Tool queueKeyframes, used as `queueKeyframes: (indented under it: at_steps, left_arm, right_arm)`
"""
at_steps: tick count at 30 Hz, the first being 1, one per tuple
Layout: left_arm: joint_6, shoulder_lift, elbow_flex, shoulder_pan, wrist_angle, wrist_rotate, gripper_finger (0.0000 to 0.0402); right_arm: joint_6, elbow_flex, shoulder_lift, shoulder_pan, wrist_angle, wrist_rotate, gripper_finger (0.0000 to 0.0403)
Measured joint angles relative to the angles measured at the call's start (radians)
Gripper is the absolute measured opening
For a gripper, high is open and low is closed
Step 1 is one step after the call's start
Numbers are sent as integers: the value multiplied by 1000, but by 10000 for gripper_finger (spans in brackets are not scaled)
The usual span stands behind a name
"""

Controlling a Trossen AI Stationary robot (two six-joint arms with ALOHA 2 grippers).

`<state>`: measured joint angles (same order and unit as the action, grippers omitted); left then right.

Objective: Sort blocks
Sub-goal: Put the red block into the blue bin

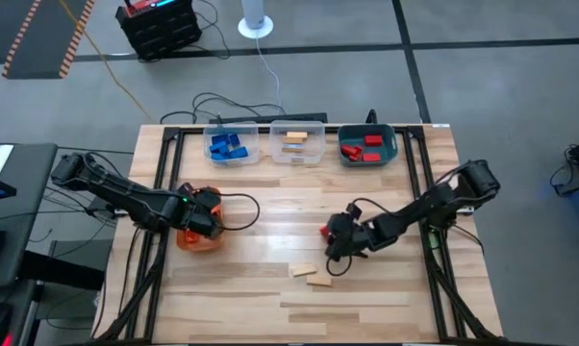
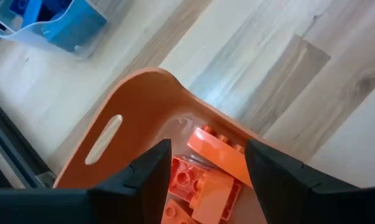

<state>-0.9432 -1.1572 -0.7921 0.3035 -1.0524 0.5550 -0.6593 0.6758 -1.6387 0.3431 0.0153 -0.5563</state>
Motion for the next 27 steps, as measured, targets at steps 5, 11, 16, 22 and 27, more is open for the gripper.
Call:
queueKeyframes:
  at_steps: [5,11,16,22,27]
  left_arm:
    - [-4,0,0,0,5,-13,200]
    - [6,0,0,0,7,-30,200]
    - [63,0,0,0,67,-24,200]
    - [211,0,0,0,189,183,200]
    - [386,0,0,0,372,343,200]
  right_arm:
    - [1,0,-67,-2,-70,1,245]
    - [8,1,-95,-3,-76,1,236]
    - [63,0,-76,-4,-69,11,171]
    - [165,0,-37,-45,-17,66,156]
    - [209,10,144,-164,255,31,156]
